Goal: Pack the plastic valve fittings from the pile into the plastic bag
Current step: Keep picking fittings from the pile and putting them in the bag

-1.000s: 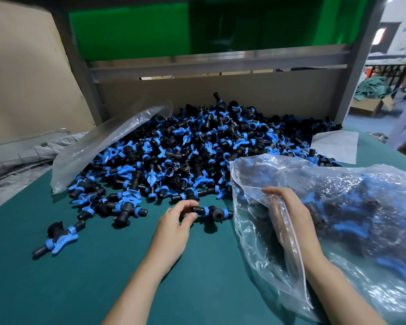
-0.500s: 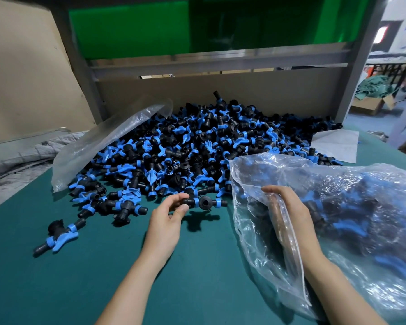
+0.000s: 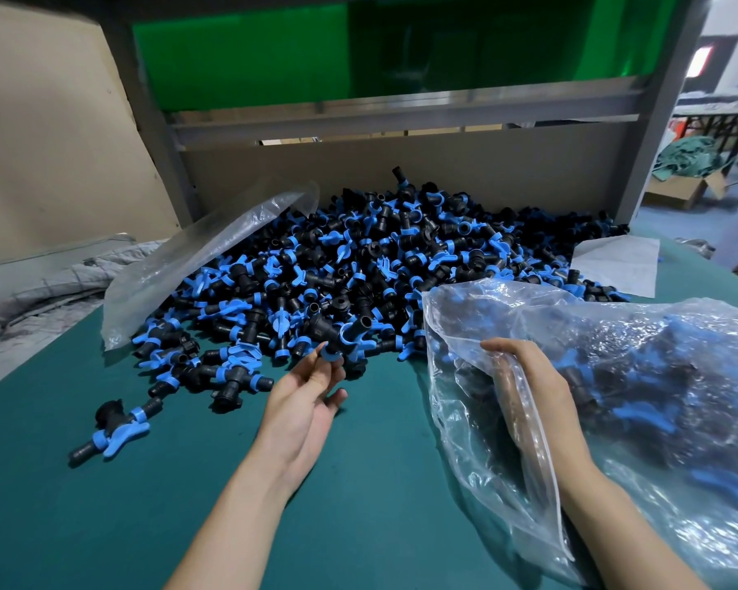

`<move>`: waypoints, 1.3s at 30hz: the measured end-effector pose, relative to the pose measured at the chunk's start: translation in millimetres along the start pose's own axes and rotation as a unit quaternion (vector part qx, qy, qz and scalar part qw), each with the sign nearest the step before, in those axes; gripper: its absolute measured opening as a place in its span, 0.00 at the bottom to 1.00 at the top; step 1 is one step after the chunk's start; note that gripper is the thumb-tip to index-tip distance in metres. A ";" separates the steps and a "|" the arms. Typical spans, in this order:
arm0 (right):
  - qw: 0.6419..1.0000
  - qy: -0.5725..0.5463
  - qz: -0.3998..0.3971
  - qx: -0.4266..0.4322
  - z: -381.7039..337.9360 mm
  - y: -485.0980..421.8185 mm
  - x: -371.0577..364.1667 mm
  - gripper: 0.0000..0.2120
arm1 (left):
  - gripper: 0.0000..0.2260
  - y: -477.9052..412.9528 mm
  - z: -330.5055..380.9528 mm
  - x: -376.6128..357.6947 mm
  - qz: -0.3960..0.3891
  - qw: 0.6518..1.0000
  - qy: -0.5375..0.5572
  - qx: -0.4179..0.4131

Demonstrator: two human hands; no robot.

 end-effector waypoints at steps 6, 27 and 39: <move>1.000 0.000 0.002 0.009 -3.2 0.8 1.5 0.32 | 0.11 6.9 3.4 -11.3 -0.061 0.996 0.061 0.027; 1.000 0.003 -0.007 0.019 -8.1 -0.4 2.4 0.31 | 0.05 16.7 47.0 -14.6 -0.022 0.955 -0.216 -0.203; 1.000 0.000 -0.005 0.018 -6.5 -0.3 2.4 0.30 | 0.08 73.6 60.3 -64.4 -0.016 0.590 -0.603 -0.537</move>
Point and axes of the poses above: each hand's wrist, its own y-axis away from the middle knuckle, its own x-axis out of the back of the hand, z = x × y, the point moved 10 cm from there along -y, towards the middle knuckle, and after that the axes turned 10 degrees about y, right-handed, at the moved point
